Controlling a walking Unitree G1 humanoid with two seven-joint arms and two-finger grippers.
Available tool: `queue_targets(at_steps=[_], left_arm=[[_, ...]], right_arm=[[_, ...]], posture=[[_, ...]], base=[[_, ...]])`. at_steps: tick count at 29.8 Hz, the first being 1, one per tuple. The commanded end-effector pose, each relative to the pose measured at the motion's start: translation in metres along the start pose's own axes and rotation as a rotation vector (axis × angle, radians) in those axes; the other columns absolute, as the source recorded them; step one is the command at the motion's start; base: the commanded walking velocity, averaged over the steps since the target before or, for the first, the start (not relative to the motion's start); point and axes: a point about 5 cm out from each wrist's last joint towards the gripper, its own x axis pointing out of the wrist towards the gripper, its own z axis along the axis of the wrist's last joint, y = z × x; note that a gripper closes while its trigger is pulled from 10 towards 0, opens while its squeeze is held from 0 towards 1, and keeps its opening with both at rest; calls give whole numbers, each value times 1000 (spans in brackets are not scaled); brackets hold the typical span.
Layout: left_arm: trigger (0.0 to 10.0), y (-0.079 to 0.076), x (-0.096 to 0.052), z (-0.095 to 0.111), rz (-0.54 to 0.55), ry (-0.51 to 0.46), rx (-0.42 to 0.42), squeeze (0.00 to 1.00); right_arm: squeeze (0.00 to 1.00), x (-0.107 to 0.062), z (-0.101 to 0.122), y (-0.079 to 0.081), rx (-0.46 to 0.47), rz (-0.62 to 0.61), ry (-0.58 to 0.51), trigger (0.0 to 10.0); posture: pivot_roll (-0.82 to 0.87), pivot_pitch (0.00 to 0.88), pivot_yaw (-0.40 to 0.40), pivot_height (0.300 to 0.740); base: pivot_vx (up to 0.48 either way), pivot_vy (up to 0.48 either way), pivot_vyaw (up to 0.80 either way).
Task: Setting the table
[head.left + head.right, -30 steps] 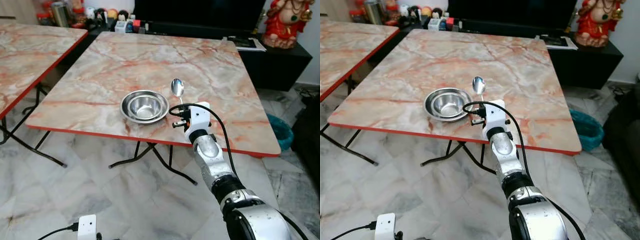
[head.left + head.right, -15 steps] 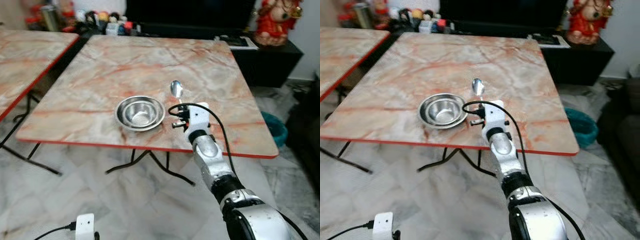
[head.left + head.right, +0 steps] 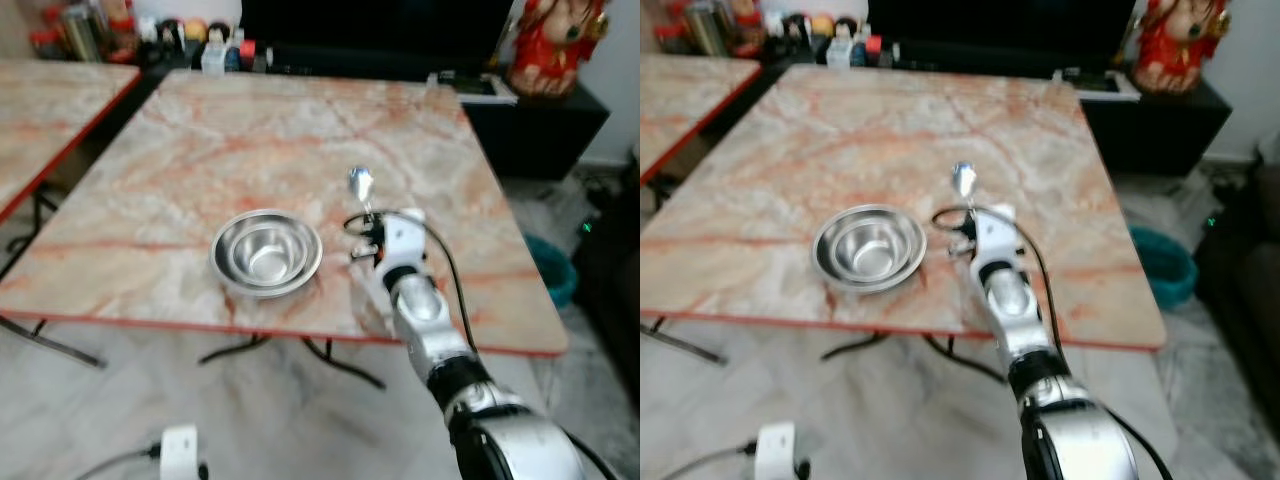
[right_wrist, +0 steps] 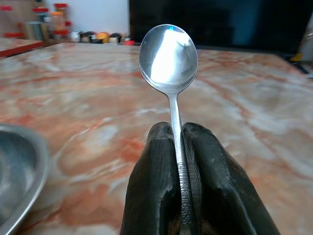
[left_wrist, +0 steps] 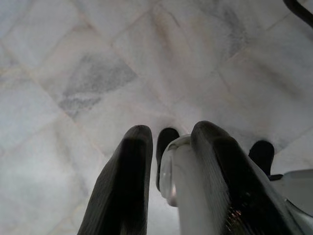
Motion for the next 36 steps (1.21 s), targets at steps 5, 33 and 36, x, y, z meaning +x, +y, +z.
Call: queue_targets(at_steps=[5,33,36], left_arm=[[10000,3,-2,-10,13,41,-5,0],[10000,-7,-5,-17,2,60,-8,0],[10000,-6,-5,-18,6,62,-10,0]], right_arm=[[0,-2,-12,4,65,-80,114,10000],[0,-11,-29,31,120,-82,314,10000],[0,-12,-31,32,127,-84,335,10000]], posture=[[90,107,-74,715],[55,126,-96,715],[58,124,-96,715]], base=[[0,0,0],[0,0,0],[0,0,0]])
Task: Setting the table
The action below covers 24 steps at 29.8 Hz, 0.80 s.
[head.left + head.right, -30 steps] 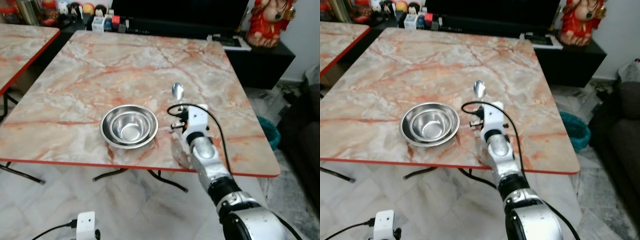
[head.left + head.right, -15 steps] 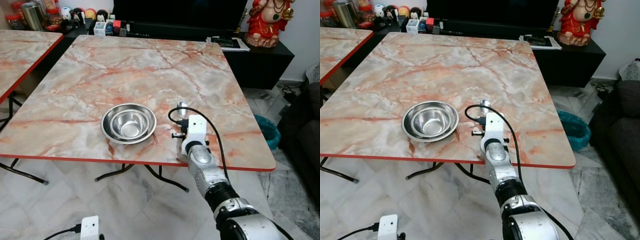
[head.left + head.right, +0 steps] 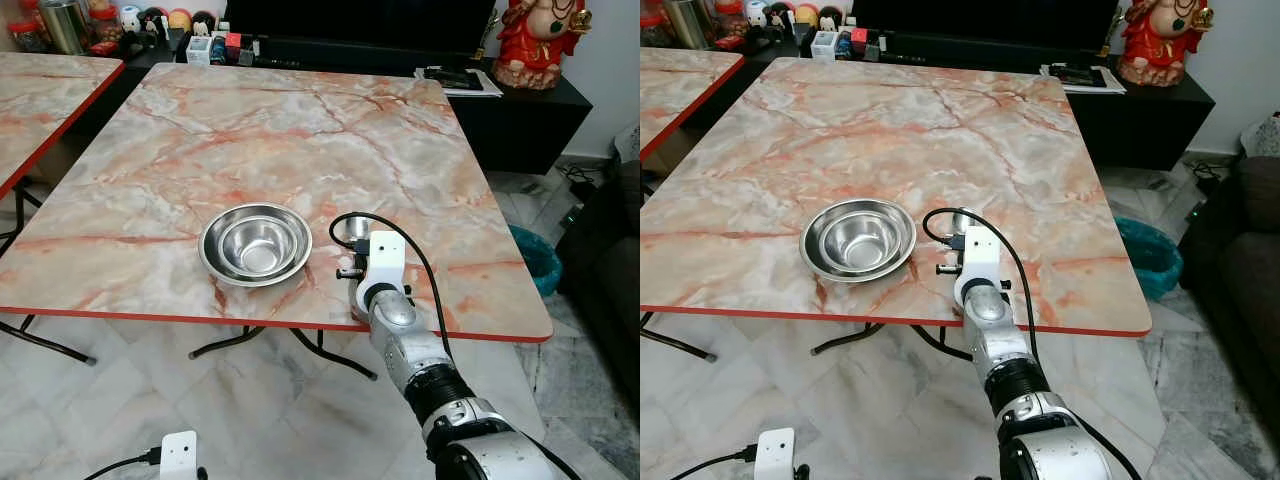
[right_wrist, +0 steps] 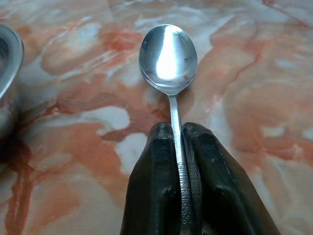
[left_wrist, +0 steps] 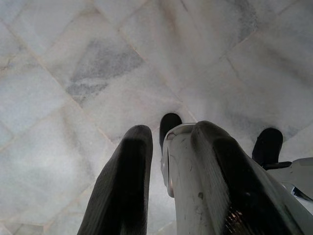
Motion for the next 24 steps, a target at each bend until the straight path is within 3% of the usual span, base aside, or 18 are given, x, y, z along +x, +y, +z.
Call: queue_targets(at_steps=[1,6,14,20,24], left_arm=[[10000,-1,-3,-11,2,47,-8,0],[10000,1,-3,-12,10,49,-7,0],[10000,0,-3,-11,14,49,-10,0],[10000,1,-3,-12,17,50,-13,0],[10000,2,-3,-12,18,52,-9,0]], right_arm=[[0,-2,-3,7,14,5,18,10000],[0,-2,-3,11,80,-3,48,10000],[0,-1,6,24,77,31,32,10000],[0,1,1,15,66,7,45,10000],[0,2,0,0,52,-35,42,10000]], posture=[[58,125,-96,715],[61,125,-96,715],[65,123,-101,715],[66,121,-101,715],[63,122,-97,715]], base=[[0,0,0],[0,0,0],[0,0,0],[0,0,0],[0,0,0]])
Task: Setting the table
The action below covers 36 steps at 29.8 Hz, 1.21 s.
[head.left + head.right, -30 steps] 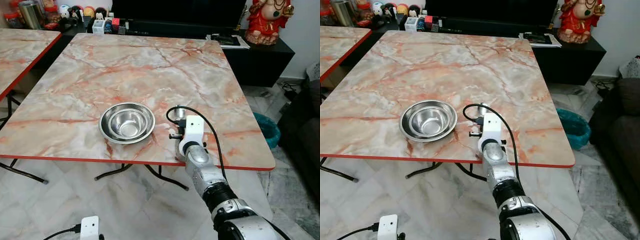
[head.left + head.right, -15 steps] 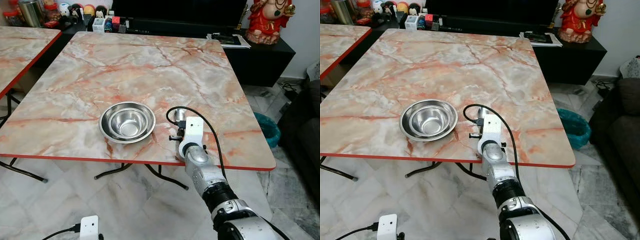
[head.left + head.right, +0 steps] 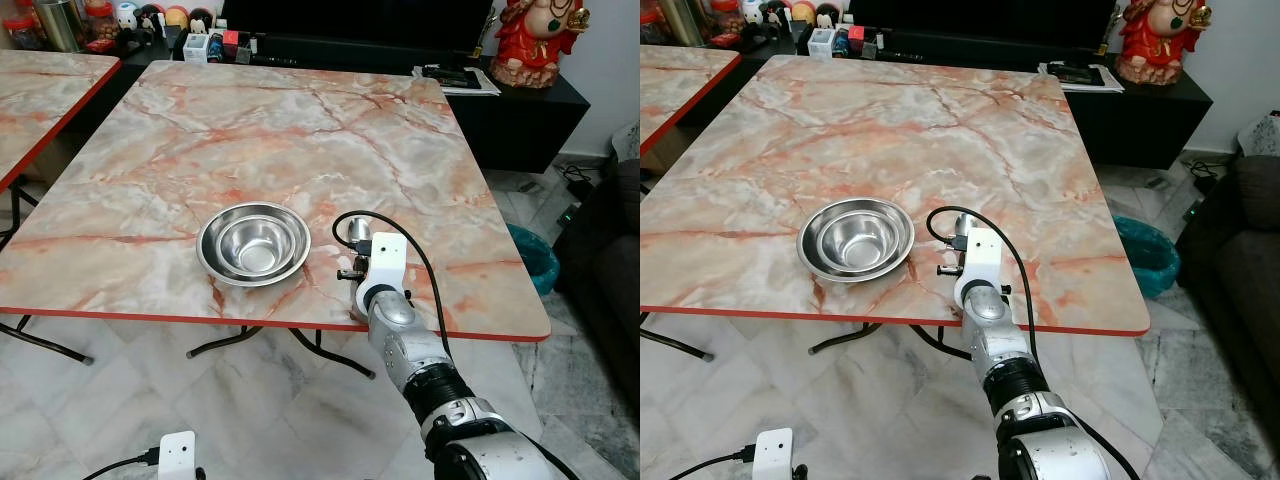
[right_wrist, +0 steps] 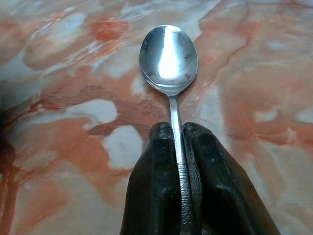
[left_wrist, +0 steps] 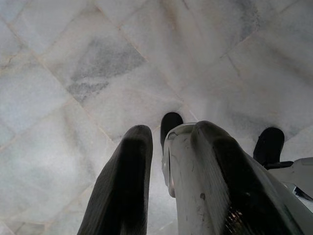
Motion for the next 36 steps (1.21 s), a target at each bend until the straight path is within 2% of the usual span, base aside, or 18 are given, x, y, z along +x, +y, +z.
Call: queue_targets(at_steps=[1,8,36], left_arm=[[10000,0,-3,-13,7,52,-8,0],[10000,0,-3,-12,6,50,-3,0],[10000,1,-3,-14,3,61,-15,0]], right_arm=[[0,1,1,-1,10,-15,7,10000],[0,2,5,-8,16,-33,-7,10000],[0,4,4,-10,20,-44,-11,10000]], posture=[[63,122,-96,715],[63,123,-92,715],[67,124,-88,715]], base=[[0,0,0],[0,0,0],[0,0,0]])
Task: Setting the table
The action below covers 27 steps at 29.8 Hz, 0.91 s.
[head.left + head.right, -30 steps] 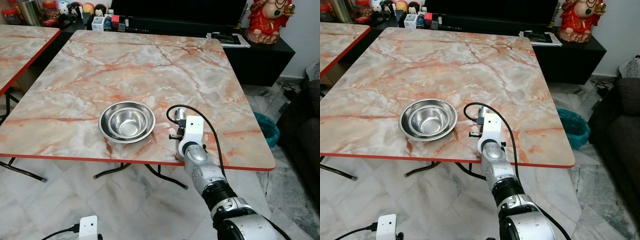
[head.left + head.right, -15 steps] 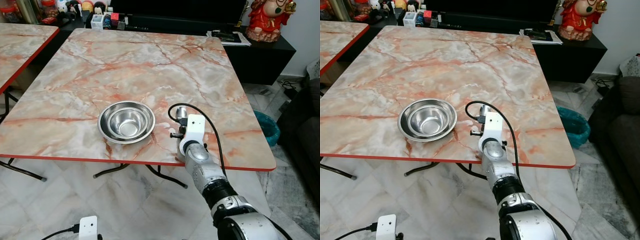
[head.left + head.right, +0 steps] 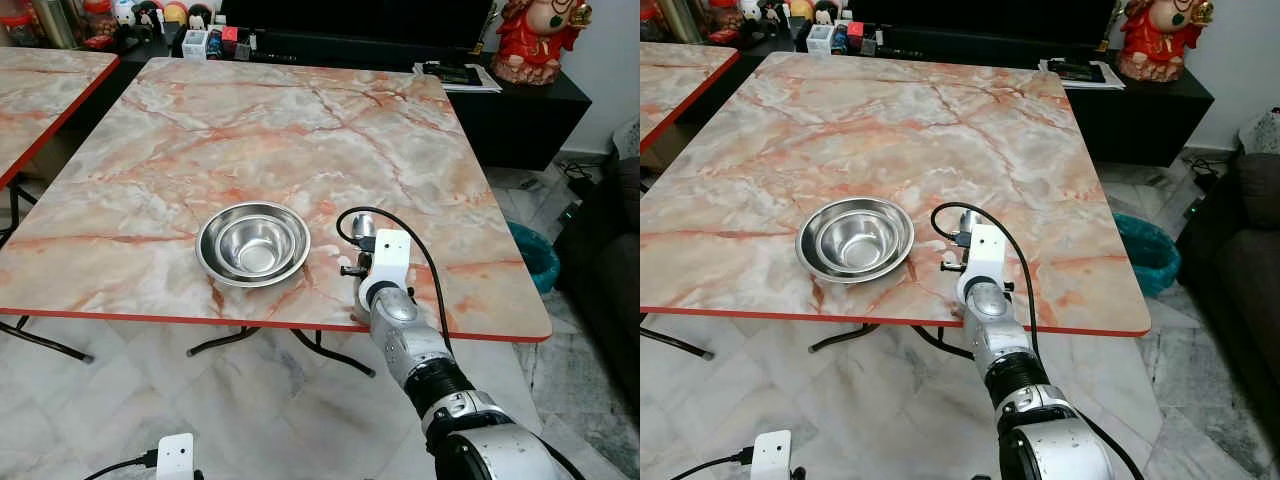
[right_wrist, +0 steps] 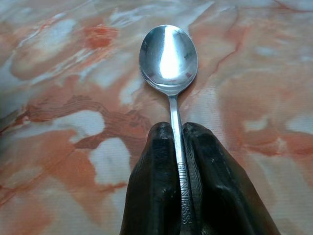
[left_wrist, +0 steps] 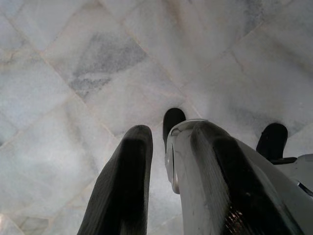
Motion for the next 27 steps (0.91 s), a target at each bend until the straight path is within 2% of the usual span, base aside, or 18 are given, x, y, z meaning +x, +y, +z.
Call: queue_targets(at_steps=[1,4,19,27], left_arm=[[10000,-2,-2,-11,-2,49,-23,0],[10000,-2,-2,-11,-1,51,-30,0],[10000,0,-2,-9,1,46,-24,0],[10000,1,0,-4,-5,32,8,0]], right_arm=[[0,1,1,-4,7,-17,3,10000],[0,1,3,-5,12,-17,-13,10000],[0,3,14,-15,74,-34,-61,10000],[0,5,15,-25,89,-68,-65,10000]], posture=[[68,123,-89,715],[67,124,-88,715],[68,118,-79,715],[68,106,-55,715]], base=[[0,0,0],[0,119,0],[0,438,0],[0,0,0]])
